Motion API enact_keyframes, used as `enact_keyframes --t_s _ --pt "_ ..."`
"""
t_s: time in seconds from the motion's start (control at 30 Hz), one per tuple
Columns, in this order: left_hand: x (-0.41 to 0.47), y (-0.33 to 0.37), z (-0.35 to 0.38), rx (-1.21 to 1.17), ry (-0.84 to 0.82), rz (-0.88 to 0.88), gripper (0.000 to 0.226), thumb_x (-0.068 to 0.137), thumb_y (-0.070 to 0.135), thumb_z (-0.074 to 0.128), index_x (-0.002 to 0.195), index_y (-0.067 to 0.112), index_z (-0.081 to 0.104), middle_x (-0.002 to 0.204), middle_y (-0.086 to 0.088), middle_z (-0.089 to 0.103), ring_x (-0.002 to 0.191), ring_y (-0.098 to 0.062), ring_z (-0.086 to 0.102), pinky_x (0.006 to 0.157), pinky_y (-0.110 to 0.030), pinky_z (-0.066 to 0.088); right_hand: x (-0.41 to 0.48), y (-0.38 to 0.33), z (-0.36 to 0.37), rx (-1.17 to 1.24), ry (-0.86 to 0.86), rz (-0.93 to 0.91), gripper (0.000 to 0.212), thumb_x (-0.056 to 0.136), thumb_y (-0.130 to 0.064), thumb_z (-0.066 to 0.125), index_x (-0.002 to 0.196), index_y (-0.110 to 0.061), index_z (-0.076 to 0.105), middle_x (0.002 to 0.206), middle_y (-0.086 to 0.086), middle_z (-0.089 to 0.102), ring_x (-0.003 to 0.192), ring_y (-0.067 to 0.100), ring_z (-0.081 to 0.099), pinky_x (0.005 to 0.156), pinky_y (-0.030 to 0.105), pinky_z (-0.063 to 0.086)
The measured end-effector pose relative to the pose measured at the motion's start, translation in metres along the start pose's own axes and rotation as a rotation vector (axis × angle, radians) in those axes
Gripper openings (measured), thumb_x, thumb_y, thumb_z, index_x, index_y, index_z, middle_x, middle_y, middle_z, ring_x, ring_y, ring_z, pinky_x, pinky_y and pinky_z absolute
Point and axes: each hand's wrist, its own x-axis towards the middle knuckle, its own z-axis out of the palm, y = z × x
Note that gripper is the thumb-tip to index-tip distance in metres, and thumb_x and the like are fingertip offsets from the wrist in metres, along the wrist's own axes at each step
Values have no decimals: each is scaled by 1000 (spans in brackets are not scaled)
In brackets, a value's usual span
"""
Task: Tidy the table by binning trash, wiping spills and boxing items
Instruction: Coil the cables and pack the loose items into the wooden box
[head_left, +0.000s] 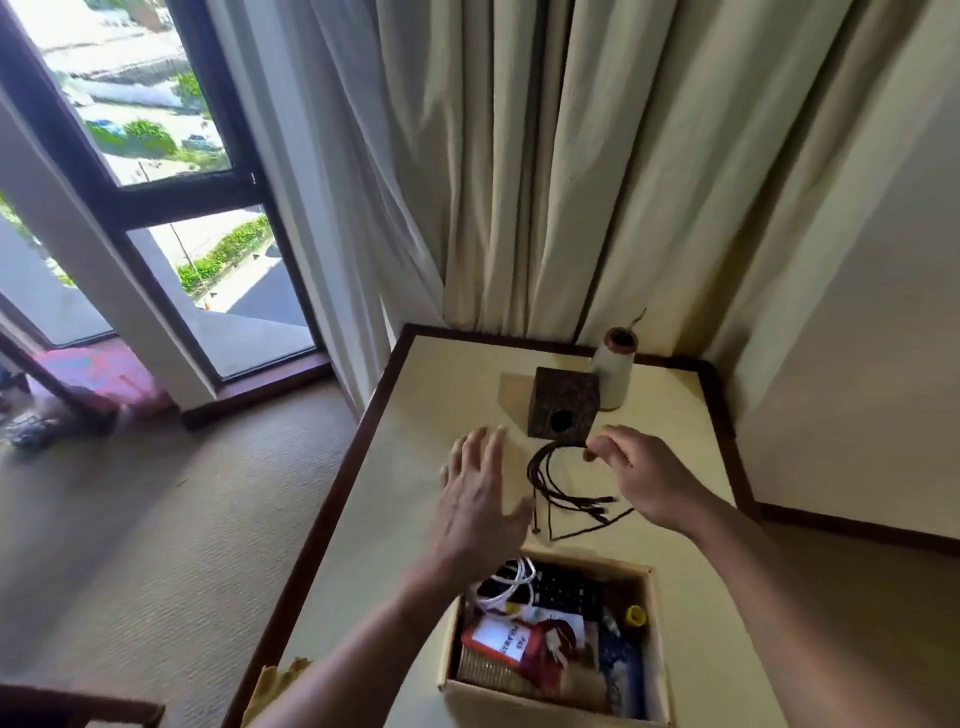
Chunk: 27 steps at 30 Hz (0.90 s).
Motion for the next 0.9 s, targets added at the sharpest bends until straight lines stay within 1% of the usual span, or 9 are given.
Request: enact_keyframes --t_s 0.1,0.2,0.27,0.33,0.43,0.53,0.63,0.73,0.9 --pt "29 49 -27 11 -29 214 77 90 47 68 157 29 33 164 3 32 155 -23 18 127 -47 21 -27 -36 -41 144 137 -132 27 105 -44 46 109 -27 67 104 -11 69 101 4 63 87 28 50" --pt "44 81 -51 -406 -96 220 12 97 30 67 107 25 72 102 4 73 93 -14 66 84 -39 55 -43 -56 -69 135 234 -217 13 102 -43 54 101 -34 63 96 -13 67 91 2 62 76 25 49" --pt "48 90 -74 -581 -127 210 20 99 26 67 84 13 72 76 -7 71 69 -17 62 70 -34 49 -50 -56 -82 86 352 -233 14 101 -43 54 105 -32 62 93 -16 64 87 -1 60 72 23 46" --pt "46 90 -101 -653 -195 238 29 99 29 68 86 4 70 74 -21 67 66 -23 60 69 -34 47 -56 -50 -92 51 458 -233 20 101 -46 49 105 -30 61 87 -16 60 80 -3 57 67 21 41" --pt "37 93 -132 -739 -350 249 31 102 31 63 92 1 64 62 -3 49 51 -15 45 57 -31 43 -65 -48 -100 79 539 -217 11 104 -41 45 97 -39 54 90 -14 54 80 0 54 67 23 38" --pt "24 124 -142 -886 -441 214 28 105 32 57 94 6 56 61 2 32 47 -12 29 45 -26 26 -69 -70 -89 214 396 -279 14 106 -31 47 114 -36 58 100 -13 62 90 0 59 74 20 45" --pt "9 146 -148 -1015 -508 203 33 109 37 49 95 8 55 62 0 25 48 -14 25 48 -28 23 -70 -93 -81 322 448 -312 18 109 -20 42 104 -22 59 82 -1 60 70 7 55 62 14 44" --pt "-10 134 -152 -1032 -592 235 38 110 41 42 95 10 58 66 -5 26 56 -23 31 58 -34 35 -70 -94 -93 343 629 -329 21 109 -17 40 101 -17 59 89 5 66 80 14 62 67 18 49" --pt "-35 144 -145 -1385 -553 165 37 109 34 38 78 18 49 60 2 21 50 -15 18 52 -31 25 -72 -99 -71 536 586 -246 21 108 -25 45 101 -20 65 63 -11 54 51 4 44 46 17 36"
